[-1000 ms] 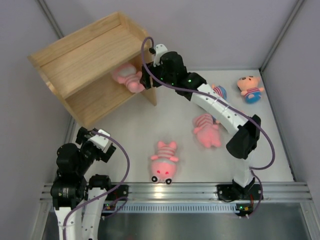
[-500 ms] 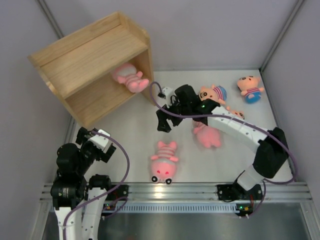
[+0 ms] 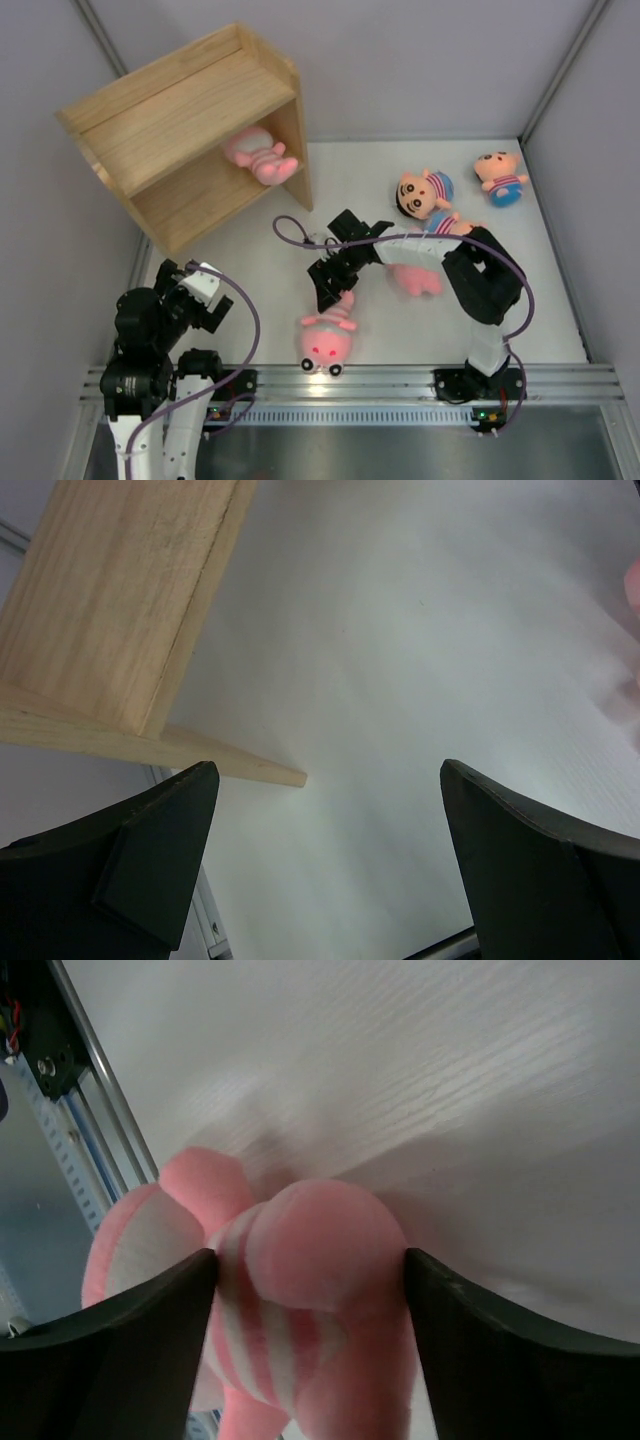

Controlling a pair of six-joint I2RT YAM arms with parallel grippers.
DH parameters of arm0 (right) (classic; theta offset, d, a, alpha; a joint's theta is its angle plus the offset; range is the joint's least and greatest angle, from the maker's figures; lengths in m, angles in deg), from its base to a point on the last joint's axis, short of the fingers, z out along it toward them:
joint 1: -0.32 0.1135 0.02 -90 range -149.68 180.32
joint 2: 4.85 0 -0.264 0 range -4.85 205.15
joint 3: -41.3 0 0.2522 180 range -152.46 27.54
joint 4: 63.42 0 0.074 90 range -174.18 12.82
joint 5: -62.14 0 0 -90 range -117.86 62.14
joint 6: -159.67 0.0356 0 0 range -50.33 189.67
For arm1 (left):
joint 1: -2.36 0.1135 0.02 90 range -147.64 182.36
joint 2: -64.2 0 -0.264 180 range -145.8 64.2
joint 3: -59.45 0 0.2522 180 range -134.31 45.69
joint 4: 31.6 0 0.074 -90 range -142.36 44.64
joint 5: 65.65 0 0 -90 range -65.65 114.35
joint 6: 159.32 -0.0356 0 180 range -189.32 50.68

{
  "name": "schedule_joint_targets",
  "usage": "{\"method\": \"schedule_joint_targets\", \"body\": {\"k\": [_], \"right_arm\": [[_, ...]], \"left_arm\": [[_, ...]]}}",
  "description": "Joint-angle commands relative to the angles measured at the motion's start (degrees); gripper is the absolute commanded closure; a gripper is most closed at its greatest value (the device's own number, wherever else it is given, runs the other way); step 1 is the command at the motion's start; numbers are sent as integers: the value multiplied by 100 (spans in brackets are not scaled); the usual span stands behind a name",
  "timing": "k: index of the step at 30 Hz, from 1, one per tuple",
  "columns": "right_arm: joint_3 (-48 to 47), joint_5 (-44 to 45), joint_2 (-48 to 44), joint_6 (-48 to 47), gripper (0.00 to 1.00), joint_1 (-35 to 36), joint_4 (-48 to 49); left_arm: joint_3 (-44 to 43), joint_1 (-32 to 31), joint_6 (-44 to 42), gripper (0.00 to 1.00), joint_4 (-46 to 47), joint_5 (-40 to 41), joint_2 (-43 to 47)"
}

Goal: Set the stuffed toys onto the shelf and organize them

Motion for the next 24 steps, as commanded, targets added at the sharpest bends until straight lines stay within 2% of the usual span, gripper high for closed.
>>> {"method": "schedule_joint_targets", "body": {"k": [1,3,4,5,8,9,10,12,13,15,18,19,20,21,24], "right_arm": [[150,-326,-84,-97,33,94,160],[185,-247,-224,-80,56,85,142],[159,-125,-278,51,84,76,116],[133,-19,-330,183,98,67,90],[-8,438,-681,1104,100,59,229],[10,465,-987,1412,100,50,596],[44,570,-1164,2119,100,59,817],[150,772,-1733,2914,100,50,1300],[159,1086,-1929,3605,100,67,1676],[168,1666,-2481,4233,100,120,1917],[387,3229,-3158,5244,100,409,2531],[588,4191,-3291,5725,100,645,2733],[668,4627,-3388,5895,100,813,3170],[678,5527,-3442,6176,100,1145,3279],[302,6728,-3154,6520,100,1613,3403]], "left_arm": [[-164,-9,19,1,-38,-174,-126],[-164,-1,63,1,-55,-280,-214],[-164,-1,72,1,-55,-367,-249],[-181,-1,89,1,-55,-403,-267],[-243,-1,107,1,-55,-386,-381],[-321,-1,125,1,-55,-299,-407],[-374,-1,160,2,-47,-185,-468],[-654,-1,404,2,-47,377,-600],[-778,-1,476,2,-47,571,-653],[-1094,-1,616,2,-47,1055,-803],[-1631,-1,600,1,-55,1162,-768],[-1823,-1,591,1,-55,1109,-742],[-1903,-1,591,1,-55,1065,-715],[-1982,-1,599,1,-55,969,-680],[-2115,-1,599,1,-47,924,-680]]}}
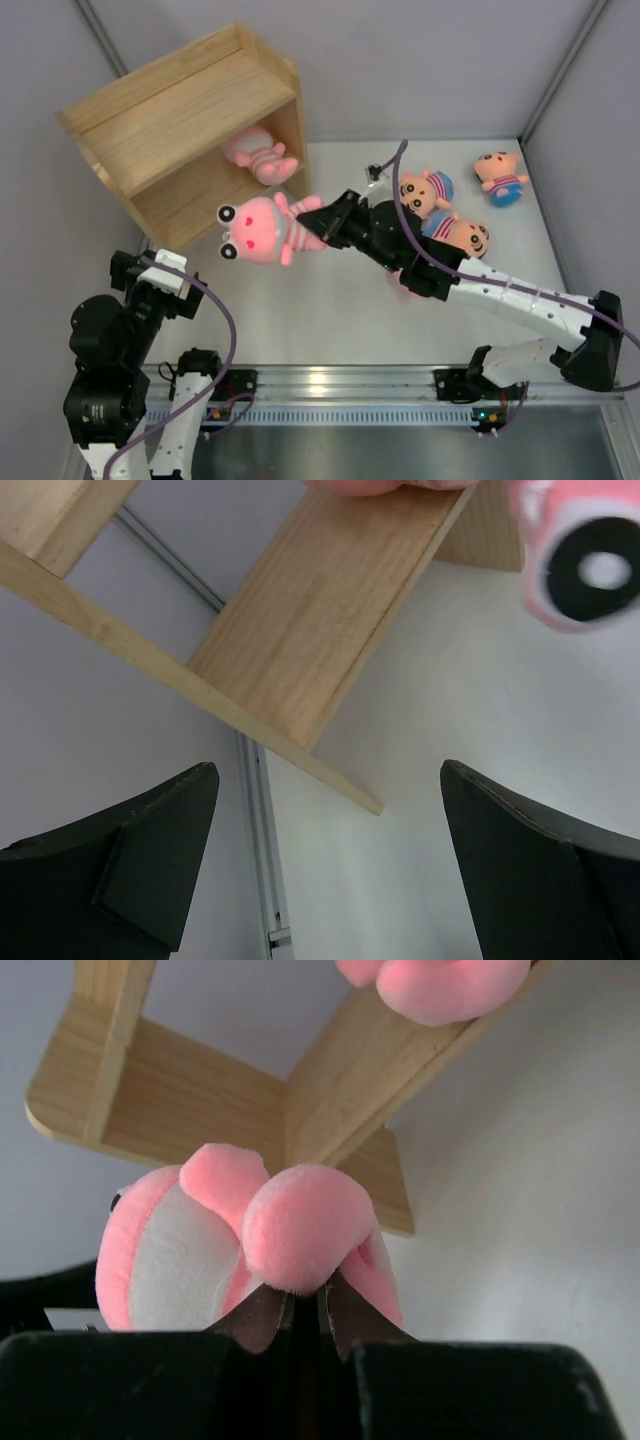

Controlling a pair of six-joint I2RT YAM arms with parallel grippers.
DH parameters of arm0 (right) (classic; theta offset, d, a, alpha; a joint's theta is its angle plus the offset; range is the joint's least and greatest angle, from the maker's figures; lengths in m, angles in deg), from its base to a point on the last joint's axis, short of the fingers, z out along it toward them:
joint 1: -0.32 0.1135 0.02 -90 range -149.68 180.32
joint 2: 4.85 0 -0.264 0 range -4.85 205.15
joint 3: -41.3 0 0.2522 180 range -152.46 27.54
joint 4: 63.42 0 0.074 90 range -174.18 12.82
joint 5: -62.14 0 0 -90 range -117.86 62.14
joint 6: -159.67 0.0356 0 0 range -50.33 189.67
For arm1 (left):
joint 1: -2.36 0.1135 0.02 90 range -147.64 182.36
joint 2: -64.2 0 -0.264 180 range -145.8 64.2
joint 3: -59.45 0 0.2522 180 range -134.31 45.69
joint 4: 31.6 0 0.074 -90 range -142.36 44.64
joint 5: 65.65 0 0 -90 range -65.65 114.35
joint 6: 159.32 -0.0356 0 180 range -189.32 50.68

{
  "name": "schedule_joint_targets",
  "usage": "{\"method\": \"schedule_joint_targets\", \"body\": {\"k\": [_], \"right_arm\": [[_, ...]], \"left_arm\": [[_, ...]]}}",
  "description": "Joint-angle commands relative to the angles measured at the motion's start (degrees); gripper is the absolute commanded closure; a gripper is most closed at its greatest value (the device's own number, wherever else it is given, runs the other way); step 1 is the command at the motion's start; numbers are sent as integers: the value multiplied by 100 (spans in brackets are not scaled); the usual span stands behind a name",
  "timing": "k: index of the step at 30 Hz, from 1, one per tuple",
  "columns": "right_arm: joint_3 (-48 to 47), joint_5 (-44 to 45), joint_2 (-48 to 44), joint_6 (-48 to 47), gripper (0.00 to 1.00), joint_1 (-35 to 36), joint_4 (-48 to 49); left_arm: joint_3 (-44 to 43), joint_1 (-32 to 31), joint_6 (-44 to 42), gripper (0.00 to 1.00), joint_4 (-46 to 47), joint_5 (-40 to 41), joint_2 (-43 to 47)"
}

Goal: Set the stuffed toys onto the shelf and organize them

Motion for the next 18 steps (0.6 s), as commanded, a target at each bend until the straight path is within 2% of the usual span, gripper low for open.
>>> {"method": "schedule_joint_targets", "body": {"k": [1,5,12,18], "right_arm": [[-327,2784,489,1168,100,726,703],[-1241,3703,1367,1554,100,1123,572],[-2664,3871,2948,2346,100,1176,414],[-3543,3845,3960,2935,100,1238,413]], "left_arm": [[-174,-1,99,1,74,63,13],[-201,-1,55,1,74,159,-5],[-87,-1,-253,1,170,46,-259],[168,-18,-534,1,828,-236,-734]]}}
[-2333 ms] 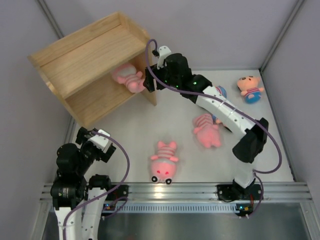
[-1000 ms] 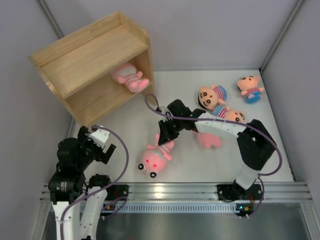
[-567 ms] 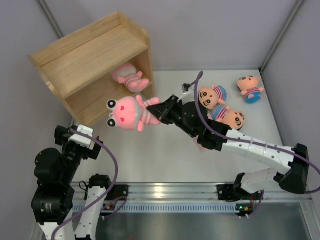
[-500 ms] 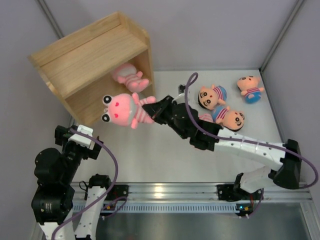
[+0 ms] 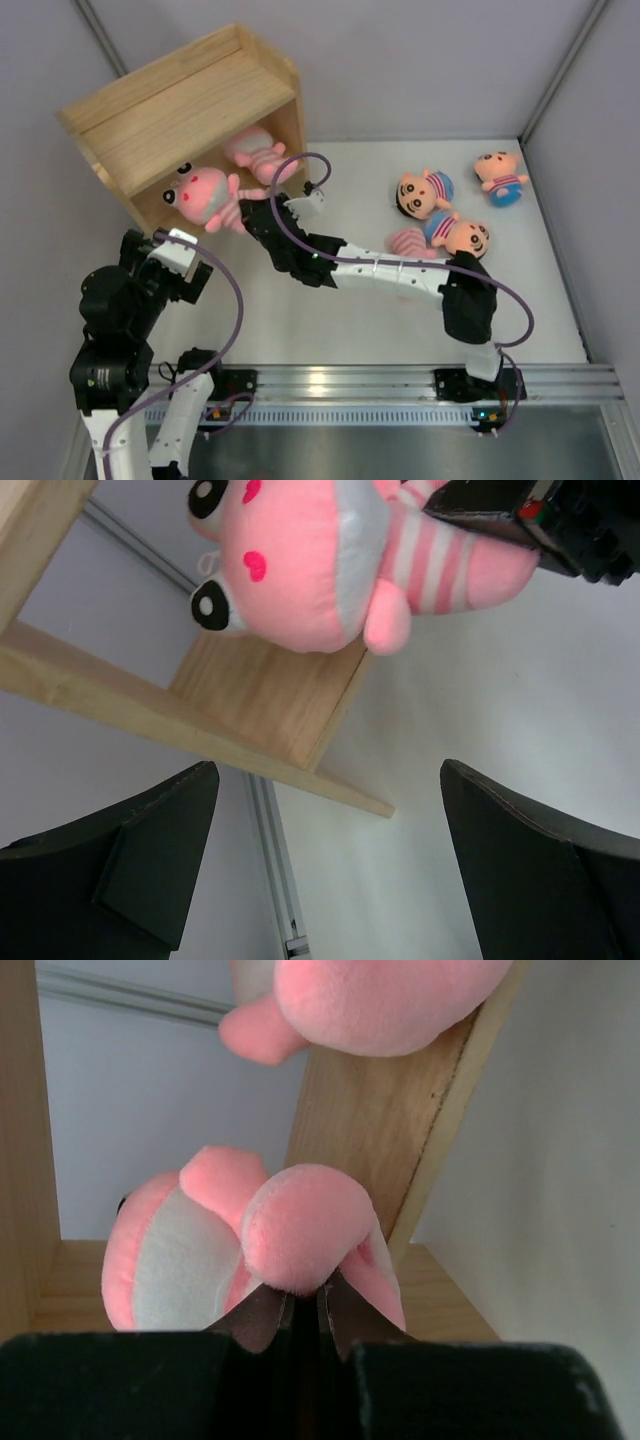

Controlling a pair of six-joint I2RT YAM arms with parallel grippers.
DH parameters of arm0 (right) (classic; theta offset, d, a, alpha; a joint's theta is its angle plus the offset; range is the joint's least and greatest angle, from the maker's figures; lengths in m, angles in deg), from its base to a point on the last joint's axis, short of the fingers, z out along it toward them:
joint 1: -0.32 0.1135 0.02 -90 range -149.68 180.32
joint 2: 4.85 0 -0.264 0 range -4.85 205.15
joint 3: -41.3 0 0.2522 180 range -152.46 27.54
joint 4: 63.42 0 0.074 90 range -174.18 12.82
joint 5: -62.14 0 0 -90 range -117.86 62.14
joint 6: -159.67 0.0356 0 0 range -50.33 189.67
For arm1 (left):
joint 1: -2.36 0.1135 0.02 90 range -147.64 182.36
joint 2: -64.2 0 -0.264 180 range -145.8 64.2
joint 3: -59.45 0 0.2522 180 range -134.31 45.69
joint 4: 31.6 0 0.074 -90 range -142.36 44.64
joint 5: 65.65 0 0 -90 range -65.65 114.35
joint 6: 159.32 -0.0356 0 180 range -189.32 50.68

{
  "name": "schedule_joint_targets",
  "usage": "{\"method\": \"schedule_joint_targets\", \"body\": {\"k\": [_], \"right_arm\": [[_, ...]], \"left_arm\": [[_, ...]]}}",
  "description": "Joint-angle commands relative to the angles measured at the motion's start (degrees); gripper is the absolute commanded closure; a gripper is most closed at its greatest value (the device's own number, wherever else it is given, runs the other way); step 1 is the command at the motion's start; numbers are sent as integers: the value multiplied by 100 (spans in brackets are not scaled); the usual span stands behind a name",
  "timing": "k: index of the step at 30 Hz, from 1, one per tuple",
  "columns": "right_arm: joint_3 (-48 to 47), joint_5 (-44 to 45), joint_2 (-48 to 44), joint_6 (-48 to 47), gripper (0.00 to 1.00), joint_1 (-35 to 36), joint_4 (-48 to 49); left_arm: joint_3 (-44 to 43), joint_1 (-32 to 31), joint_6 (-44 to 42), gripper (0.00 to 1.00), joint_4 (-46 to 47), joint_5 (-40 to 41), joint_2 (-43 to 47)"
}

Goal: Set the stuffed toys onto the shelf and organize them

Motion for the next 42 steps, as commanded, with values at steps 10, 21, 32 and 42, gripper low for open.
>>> {"method": "schedule_joint_targets", "body": {"k": [10,21,32,42], "right_arm": [[-2047,-163,1426,39,59,310,495],[-1265,-277,750,-454,34,266,970],[833,-374,-865,-1426,37,12,1682],[2550,-2106,-3231,-3326,38,-848,-193]], "left_arm": [[399,-262,-188,1,872,266,-550],[601,-324,-267,1,925,-102,-831],[462,-341,-417,11,1338,-120,-1524],[645,-333,-953,26,1698,994,-2114]]}}
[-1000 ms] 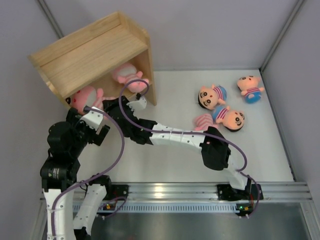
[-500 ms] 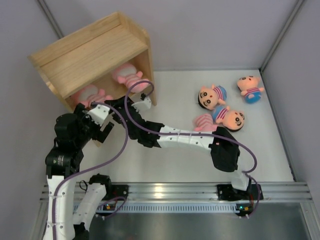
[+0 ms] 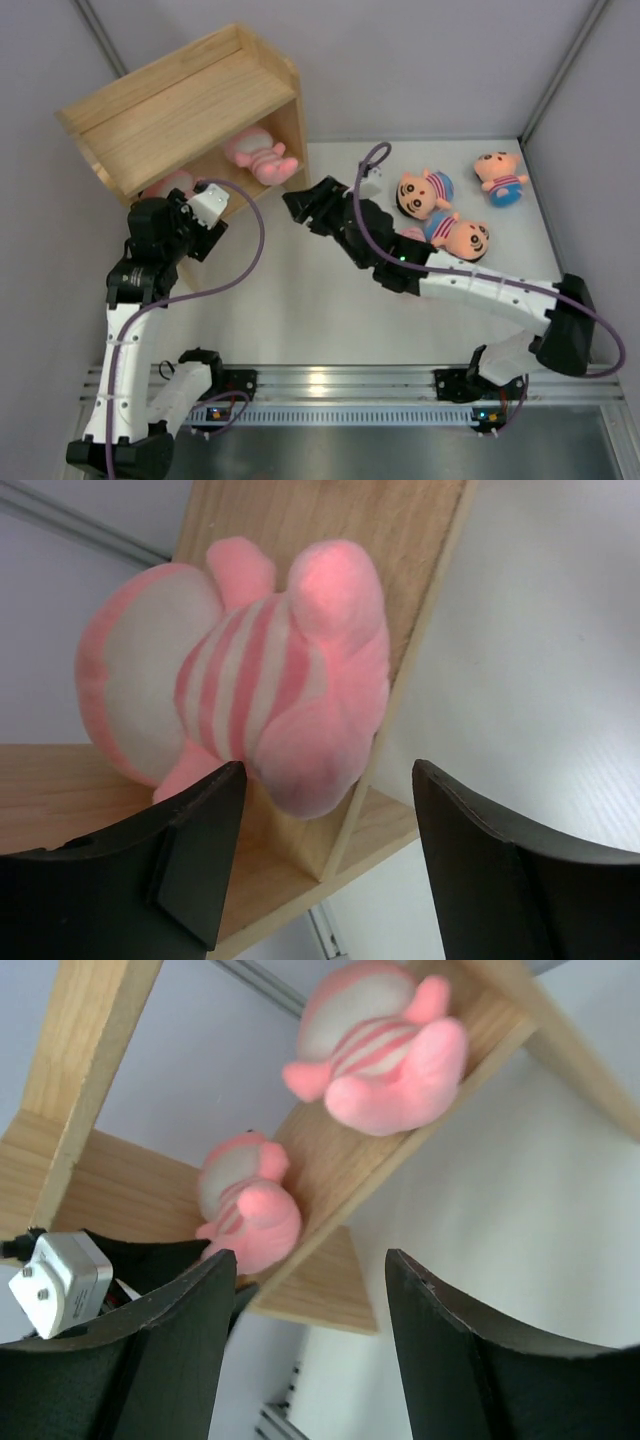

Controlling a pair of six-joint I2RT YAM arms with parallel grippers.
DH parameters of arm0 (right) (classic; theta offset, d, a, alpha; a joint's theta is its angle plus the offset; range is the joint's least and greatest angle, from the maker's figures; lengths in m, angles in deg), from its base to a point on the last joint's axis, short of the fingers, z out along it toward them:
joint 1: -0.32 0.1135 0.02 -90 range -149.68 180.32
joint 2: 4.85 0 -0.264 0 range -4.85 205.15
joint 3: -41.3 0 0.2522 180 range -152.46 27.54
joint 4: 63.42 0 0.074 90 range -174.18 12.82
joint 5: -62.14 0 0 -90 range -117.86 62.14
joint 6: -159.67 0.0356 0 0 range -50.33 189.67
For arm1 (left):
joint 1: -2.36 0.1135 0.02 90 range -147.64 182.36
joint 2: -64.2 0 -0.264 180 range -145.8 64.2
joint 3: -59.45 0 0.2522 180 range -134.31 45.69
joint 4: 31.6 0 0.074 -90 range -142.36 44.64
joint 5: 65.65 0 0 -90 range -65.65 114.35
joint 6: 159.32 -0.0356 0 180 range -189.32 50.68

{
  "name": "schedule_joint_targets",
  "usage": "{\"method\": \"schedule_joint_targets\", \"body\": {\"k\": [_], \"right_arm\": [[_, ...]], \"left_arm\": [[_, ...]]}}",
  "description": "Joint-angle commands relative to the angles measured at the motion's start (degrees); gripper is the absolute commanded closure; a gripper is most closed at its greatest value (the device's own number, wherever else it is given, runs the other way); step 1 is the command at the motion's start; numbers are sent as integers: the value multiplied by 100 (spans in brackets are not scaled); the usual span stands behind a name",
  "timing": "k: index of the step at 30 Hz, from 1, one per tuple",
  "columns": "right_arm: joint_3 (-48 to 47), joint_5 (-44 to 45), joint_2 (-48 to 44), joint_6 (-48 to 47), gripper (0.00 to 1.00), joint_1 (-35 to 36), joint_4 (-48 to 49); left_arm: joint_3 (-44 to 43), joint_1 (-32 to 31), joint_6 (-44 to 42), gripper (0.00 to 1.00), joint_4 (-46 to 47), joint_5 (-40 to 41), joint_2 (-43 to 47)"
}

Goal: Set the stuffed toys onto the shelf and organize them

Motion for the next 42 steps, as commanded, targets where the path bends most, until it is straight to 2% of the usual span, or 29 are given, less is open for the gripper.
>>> {"method": "schedule_joint_targets", "body": {"k": [1,4,6,8,11,13,14,17,21,24,25,28,30,31,34,35,36,37,40,42], "right_arm": [[113,-657,-771,-927,38,-375,-2013],[542,-675,-1272,-919,38,-955,-3500],[1183,-701,-1790,-770,38,-1480,-3875],[1936,-666,-2464,-795,38,-1834,-4104],[2685,-875,-3177,-1101,38,-2554,-4088],[2889,-1104,-3312,-1296,37,-3169,-4061],[2977,-1349,-3303,-1497,30,-3537,-4035],[3031,-1701,-2988,-1770,20,-3978,-4043],[3119,-2098,-2408,-1999,14,-4427,-3789],[3180,-2370,-1986,-2157,13,-4498,-3552],[3189,-2475,-1820,-2210,13,-4507,-3377],[3145,-2861,-1547,-2447,13,-4507,-3166],[3171,-3064,-1432,-2535,18,-4507,-3086],[3180,-3439,-1414,-2640,20,-4507,-2963],[3259,-4187,-1370,-2912,43,-4499,-2761],[3259,-4338,-1370,-2992,66,-4472,-2664],[3225,-4444,-1448,-3071,78,-4437,-2646],[3181,-4497,-1536,-3263,100,-4324,-2646],[2918,-4384,-2150,-3929,100,-3955,-2558],[2690,-4209,-2745,-4423,100,-3271,-2269]], "left_arm": [[38,-7,-297,28,494,672,-95],[38,-16,-263,41,530,761,-191],[64,-16,-236,55,521,857,-148],[134,-16,-262,62,521,1024,-78],[309,-16,-376,62,521,1157,168],[372,-16,-412,61,521,1165,335],[389,-16,-412,61,521,1183,371],[363,-16,-403,61,521,1358,397],[311,-16,-386,60,512,1333,485],[336,-16,-394,42,494,1192,669],[363,-16,-420,29,503,1114,792],[363,-16,-465,14,372,797,942],[276,-16,-395,11,144,481,1065],[162,-16,-360,10,56,236,1091],[-84,-16,-88,10,-208,-415,1179],[-146,-16,105,10,-261,-712,1180],[-216,-16,220,10,-409,-898,1171],[-339,-16,317,11,-507,-1074,1162],[-472,-16,537,11,-901,-1795,1180],[-542,-16,668,10,-1026,-2233,1197]]}}
